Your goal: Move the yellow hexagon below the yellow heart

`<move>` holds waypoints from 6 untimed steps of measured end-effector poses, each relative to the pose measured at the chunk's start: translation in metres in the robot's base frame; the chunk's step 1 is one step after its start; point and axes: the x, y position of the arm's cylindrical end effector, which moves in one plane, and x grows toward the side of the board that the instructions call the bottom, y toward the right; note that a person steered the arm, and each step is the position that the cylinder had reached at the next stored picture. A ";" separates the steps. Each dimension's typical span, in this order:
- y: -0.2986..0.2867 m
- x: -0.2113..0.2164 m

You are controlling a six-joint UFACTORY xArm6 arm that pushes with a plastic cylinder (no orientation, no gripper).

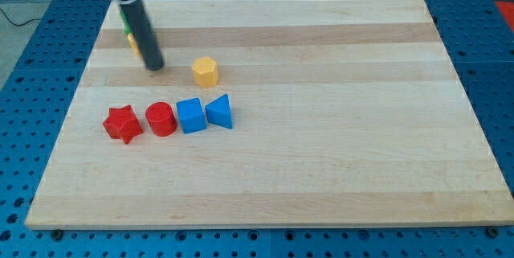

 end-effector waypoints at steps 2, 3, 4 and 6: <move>0.128 -0.022; 0.137 0.020; 0.124 0.036; 0.019 0.036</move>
